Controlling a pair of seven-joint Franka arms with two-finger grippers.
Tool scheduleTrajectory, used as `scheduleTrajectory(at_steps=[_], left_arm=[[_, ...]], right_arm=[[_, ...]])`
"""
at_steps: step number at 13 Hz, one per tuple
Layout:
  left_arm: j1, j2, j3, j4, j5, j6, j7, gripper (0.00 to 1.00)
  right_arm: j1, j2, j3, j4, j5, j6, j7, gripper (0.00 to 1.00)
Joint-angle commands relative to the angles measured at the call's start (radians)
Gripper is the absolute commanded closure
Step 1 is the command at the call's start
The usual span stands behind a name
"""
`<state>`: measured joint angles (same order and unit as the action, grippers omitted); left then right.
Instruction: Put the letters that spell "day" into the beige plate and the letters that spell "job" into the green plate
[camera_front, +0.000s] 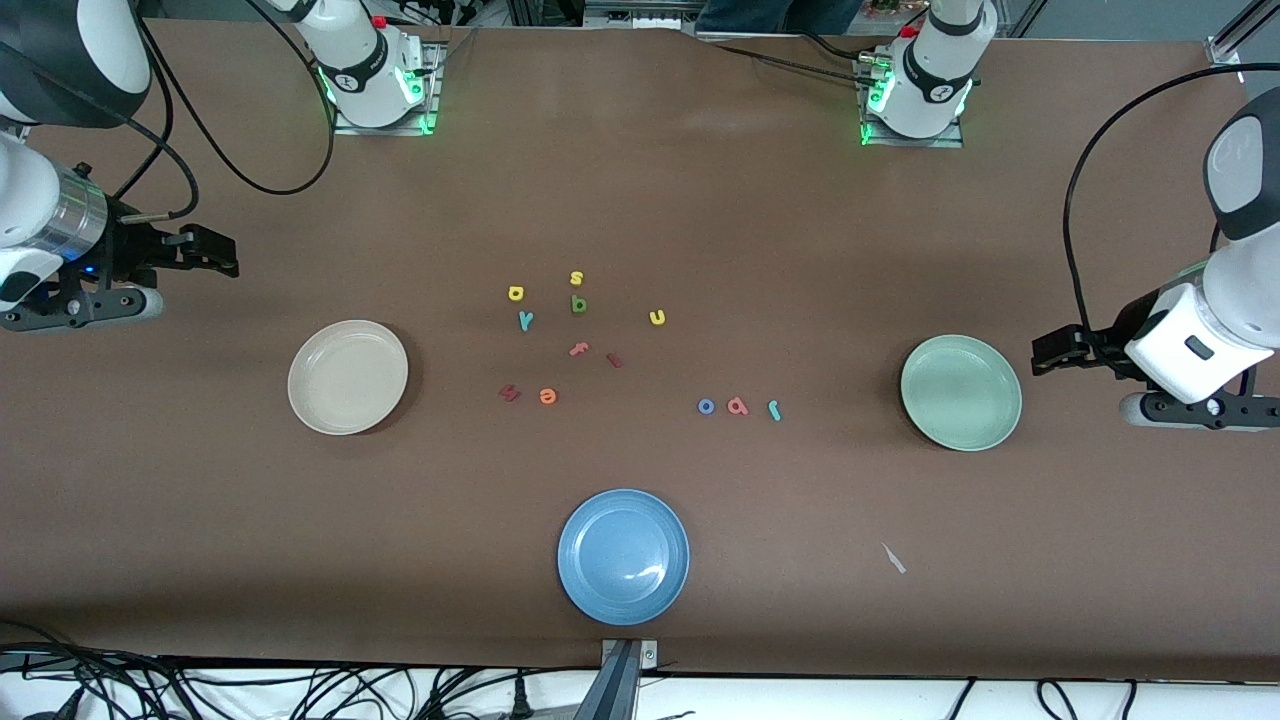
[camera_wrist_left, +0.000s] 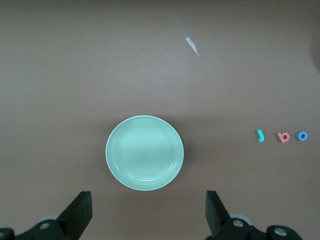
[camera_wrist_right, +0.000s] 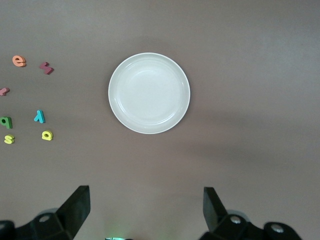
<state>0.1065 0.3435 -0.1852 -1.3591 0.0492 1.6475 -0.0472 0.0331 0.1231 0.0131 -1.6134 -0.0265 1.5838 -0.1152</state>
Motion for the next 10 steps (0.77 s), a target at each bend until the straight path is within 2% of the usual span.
scheduleTrajectory(at_steps=[1, 10], left_arm=[[0.001, 0.006, 0.000, 0.020, -0.017, -0.022, 0.030, 0.00], [0.010, 0.006, 0.001, 0.014, -0.018, -0.025, 0.029, 0.00]], right_arm=[[0.004, 0.010, -0.001, 0.033, -0.007, -0.015, -0.005, 0.00], [0.004, 0.021, -0.001, 0.026, -0.003, -0.018, -0.011, 0.00]])
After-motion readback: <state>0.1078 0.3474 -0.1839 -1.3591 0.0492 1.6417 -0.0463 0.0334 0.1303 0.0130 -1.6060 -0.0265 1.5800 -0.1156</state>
